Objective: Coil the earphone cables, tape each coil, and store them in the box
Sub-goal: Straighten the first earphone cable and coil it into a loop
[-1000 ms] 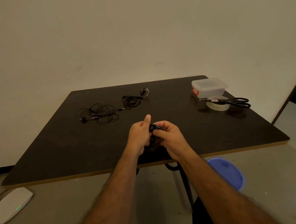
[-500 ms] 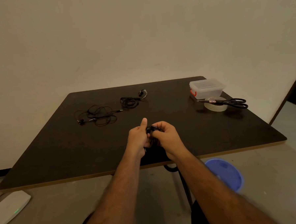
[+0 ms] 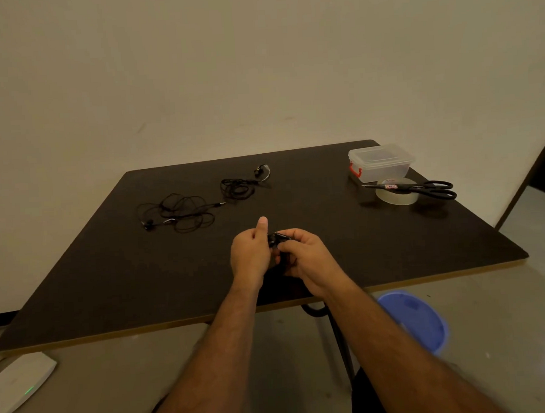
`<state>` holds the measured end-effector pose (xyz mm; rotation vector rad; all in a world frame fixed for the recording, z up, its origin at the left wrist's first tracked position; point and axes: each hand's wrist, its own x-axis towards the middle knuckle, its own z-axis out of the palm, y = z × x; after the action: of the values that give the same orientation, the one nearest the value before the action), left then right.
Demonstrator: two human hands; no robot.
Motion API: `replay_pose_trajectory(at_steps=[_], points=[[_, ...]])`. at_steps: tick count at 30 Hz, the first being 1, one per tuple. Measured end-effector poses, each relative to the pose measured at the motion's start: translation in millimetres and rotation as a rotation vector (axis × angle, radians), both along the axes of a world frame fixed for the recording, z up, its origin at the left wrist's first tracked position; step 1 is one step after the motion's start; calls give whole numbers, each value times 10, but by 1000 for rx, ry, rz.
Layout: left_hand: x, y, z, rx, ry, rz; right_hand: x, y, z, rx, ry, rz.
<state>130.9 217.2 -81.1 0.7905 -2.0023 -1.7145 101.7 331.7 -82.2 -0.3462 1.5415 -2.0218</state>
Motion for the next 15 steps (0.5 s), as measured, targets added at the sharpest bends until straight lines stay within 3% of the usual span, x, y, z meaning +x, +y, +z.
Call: replay_pose_trajectory(at_steps=[3,8,15], points=[[-48,-24,-11,-144,-47,-37,-60,27,8,-4,-24,26],[-166,-37,1,-257,-138,-138,-219,80,111,184,75,40],[-339,-17,64,-128,-269,-255,-408,42,154,420,177,-77]])
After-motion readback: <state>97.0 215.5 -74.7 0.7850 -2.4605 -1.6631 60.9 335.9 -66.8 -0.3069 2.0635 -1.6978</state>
